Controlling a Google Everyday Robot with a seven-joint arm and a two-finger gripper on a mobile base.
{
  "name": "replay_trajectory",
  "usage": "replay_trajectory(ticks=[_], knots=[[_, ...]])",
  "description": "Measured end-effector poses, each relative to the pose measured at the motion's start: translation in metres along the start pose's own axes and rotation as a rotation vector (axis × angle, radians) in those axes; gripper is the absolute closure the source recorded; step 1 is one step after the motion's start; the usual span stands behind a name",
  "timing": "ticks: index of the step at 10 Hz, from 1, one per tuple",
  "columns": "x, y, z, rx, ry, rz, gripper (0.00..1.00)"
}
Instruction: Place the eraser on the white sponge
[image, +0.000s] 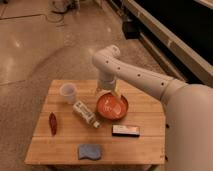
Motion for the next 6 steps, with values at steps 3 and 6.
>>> replay_trajectory(ticks=[3,6], knots=[[0.0,0.0,0.0,0.0,0.0,0.0,0.2],[-0.001,0.019,0.007,-0.023,-0.006,0.015,0.2]])
